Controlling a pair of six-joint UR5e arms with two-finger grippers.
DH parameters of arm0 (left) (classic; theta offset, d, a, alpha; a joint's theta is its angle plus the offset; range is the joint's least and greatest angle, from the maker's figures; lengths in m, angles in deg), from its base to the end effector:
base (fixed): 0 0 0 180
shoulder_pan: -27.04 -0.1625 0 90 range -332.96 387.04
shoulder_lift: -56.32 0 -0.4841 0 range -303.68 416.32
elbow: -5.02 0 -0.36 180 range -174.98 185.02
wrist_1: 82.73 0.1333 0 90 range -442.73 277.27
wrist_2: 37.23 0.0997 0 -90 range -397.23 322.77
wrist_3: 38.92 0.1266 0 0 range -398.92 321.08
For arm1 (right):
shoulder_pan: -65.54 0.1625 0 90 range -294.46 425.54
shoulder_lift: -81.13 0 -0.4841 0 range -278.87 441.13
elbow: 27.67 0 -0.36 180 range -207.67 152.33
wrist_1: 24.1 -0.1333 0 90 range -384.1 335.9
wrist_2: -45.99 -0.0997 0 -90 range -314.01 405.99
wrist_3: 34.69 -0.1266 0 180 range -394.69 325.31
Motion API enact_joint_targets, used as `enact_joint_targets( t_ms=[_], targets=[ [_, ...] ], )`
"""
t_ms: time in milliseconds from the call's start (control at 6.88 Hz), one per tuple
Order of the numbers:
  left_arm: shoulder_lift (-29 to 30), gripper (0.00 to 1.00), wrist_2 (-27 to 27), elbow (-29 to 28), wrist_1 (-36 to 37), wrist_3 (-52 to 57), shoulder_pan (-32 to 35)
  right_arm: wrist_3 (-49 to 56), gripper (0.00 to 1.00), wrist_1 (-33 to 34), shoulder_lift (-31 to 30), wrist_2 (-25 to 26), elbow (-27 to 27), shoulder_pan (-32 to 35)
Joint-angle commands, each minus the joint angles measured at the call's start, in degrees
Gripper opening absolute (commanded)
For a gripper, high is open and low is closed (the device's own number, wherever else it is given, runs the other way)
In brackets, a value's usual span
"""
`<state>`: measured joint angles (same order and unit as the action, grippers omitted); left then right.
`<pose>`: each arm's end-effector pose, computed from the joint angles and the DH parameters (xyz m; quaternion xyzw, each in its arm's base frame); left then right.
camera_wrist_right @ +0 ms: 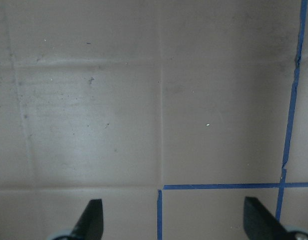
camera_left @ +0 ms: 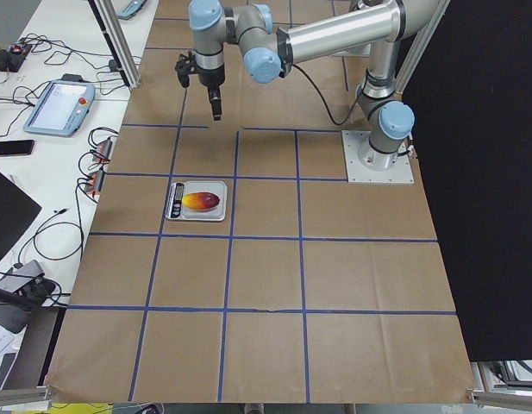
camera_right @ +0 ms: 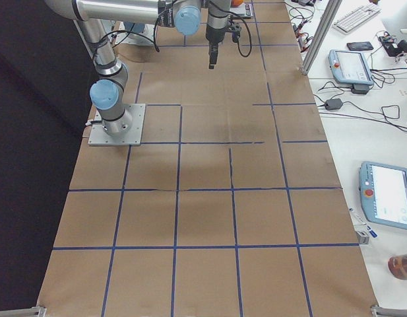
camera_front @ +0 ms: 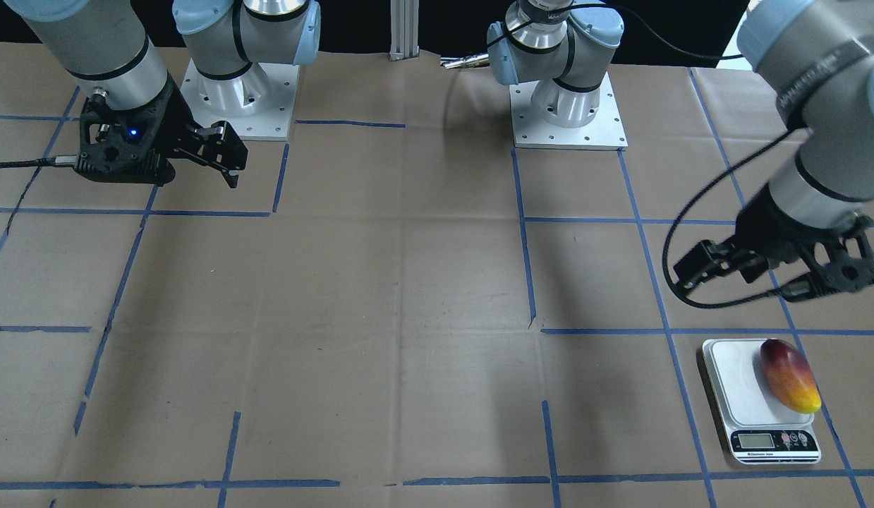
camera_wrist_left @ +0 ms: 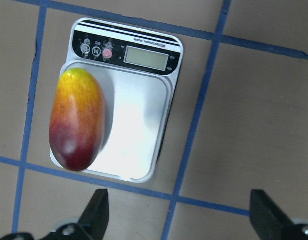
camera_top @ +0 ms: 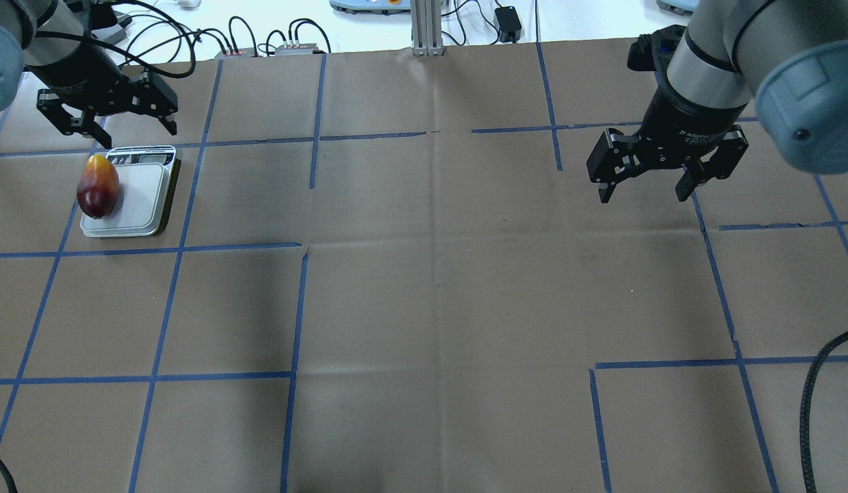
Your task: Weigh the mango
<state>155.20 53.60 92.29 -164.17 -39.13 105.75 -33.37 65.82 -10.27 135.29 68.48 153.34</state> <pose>-0.0237 -0.5529 0.4799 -0.1003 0.9947 -0.0202 0.0092 0.1180 -0.4405 0.4821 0.0079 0.9991 0.0419 0.0074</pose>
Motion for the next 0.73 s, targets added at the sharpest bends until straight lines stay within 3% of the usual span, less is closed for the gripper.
enact_joint_targets(
  t_ms=[0,582],
  targets=[
    [-5.78,1.00,-0.39,3.95,-1.87,-4.53,9.32,0.00,1.00,0.00,0.00,0.00,0.00,0.00],
    [-6.24,1.00,-0.13,4.14,-3.90,-3.48,11.55,0.00,1.00,0.00,0.00,0.00,0.00,0.00]
  ],
)
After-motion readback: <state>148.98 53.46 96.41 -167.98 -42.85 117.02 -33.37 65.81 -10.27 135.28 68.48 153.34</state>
